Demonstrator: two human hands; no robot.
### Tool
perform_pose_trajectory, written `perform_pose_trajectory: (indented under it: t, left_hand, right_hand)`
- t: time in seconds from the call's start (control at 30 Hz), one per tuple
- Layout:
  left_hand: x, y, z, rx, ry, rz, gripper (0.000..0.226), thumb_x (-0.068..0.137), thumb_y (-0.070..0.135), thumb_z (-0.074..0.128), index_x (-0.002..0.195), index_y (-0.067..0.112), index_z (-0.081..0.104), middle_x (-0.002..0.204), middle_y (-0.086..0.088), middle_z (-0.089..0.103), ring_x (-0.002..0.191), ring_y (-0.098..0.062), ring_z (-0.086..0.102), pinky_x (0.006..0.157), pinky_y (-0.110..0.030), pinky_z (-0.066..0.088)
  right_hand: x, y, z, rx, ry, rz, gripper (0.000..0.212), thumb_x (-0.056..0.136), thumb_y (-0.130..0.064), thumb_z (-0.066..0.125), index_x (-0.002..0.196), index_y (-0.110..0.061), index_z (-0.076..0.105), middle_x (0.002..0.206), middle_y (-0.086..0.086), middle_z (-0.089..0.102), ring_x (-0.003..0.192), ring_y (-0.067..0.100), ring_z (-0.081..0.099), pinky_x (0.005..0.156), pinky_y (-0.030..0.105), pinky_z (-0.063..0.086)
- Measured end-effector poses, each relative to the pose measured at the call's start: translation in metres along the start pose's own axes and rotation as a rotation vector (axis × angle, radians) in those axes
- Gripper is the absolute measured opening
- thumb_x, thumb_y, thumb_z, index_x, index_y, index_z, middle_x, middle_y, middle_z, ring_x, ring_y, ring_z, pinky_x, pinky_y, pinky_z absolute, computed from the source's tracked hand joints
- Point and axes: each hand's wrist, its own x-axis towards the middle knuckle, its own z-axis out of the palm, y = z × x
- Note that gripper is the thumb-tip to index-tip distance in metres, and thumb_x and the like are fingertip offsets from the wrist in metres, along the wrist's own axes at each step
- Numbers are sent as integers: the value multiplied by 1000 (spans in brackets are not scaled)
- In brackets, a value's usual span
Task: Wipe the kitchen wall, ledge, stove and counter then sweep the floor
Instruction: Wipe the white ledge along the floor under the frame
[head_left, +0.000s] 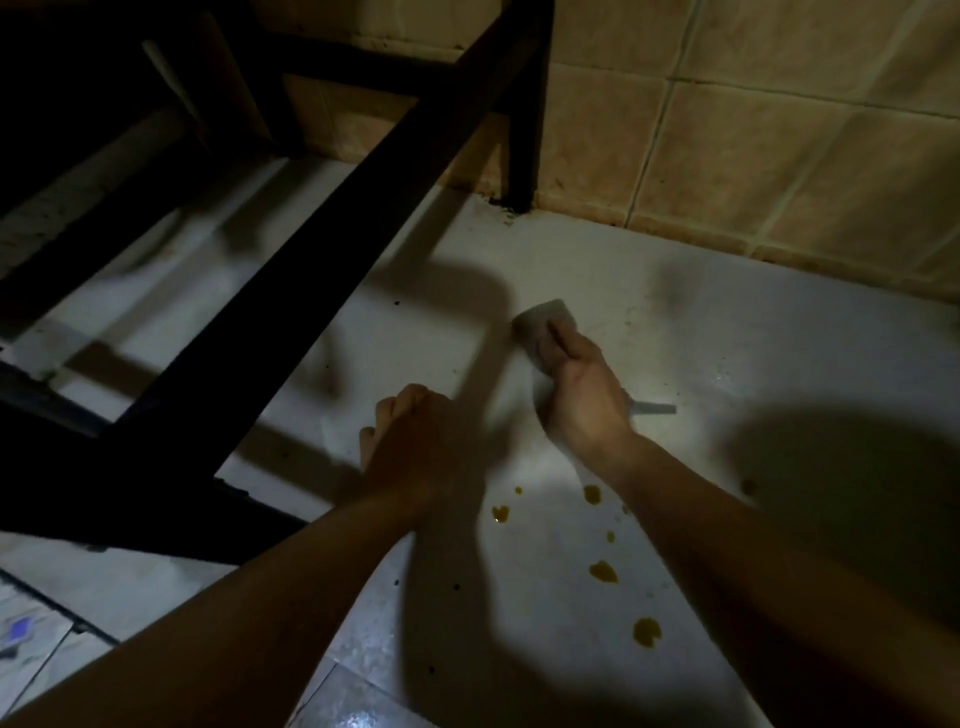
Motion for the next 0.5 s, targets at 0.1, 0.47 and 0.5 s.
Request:
perform_pose_trajectory:
  t: [0.1, 0.47, 0.5]
  left_hand:
    - [1, -4, 5, 11, 34, -13, 24, 89, 30, 60, 110, 19, 58, 120, -3, 48, 113, -23, 43, 100, -41, 38]
    - [10, 11, 26, 254, -91, 74, 58, 86, 19, 62, 137, 14, 35, 140, -4, 35, 128, -28, 33, 104, -42, 32]
    - [11, 11, 29, 285, -108, 92, 64, 84, 21, 65, 139, 14, 34, 142, -3, 33, 130, -27, 31, 105, -42, 33]
  right_hand:
    - [-12, -22, 14, 29, 19, -80, 45, 88, 6, 49, 120, -25, 57, 133, 14, 50, 119, -2, 48, 103, 15, 34]
    - [-60, 28, -40, -151, 29, -178, 58, 70, -9, 31, 116, -5, 66, 129, 16, 58, 111, 36, 59, 87, 40, 53]
    - [-60, 39, -46, -158, 12, -67, 59, 71, -2, 35, 125, -4, 59, 139, 16, 49, 121, 38, 51, 98, 41, 46]
